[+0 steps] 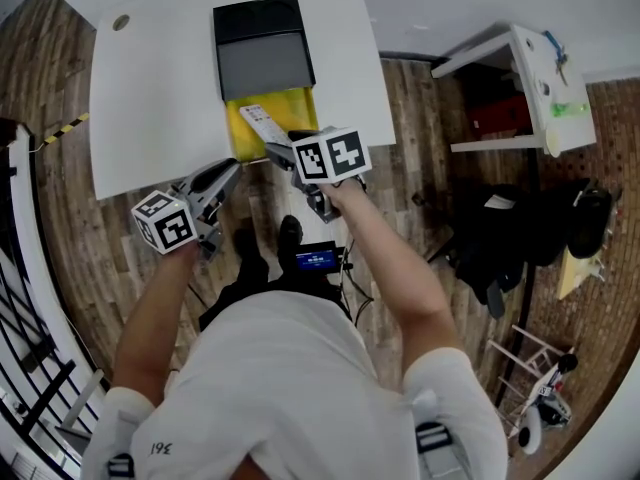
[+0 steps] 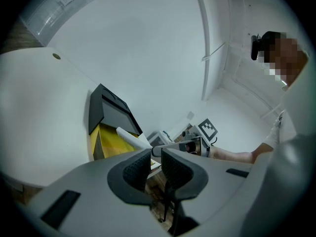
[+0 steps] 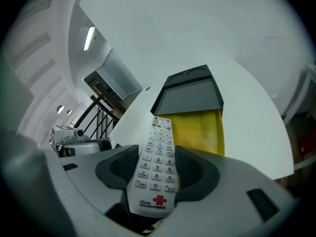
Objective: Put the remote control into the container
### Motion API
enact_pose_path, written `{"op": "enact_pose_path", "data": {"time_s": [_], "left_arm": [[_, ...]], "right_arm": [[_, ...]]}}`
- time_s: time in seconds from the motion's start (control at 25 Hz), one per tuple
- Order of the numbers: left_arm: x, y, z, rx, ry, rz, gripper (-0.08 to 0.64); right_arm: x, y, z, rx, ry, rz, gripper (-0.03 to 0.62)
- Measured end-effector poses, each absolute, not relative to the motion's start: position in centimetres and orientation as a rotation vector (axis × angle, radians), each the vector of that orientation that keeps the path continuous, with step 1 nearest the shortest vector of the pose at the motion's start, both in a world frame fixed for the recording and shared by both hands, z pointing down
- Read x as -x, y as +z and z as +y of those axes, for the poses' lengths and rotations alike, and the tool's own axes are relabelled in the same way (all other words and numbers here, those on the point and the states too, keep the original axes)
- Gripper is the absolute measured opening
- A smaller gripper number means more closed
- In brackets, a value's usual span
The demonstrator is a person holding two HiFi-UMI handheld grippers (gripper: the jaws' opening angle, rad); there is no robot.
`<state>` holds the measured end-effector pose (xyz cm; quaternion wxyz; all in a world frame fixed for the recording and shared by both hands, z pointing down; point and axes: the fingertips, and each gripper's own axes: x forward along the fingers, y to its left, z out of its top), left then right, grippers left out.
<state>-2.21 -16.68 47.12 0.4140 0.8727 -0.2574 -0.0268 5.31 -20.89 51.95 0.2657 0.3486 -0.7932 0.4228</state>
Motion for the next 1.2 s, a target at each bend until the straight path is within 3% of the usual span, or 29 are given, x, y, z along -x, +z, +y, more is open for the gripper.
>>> {"op": "enact_pose_path", "data": {"time_s": [1.2], "left_arm": [[3.0, 49.3, -19.4, -2.147, -0.038, -0.706, 0.051]], "right_arm": [[-4.7, 60.5, -28.6, -1.191, 0.997, -1.717, 0.230]]}}
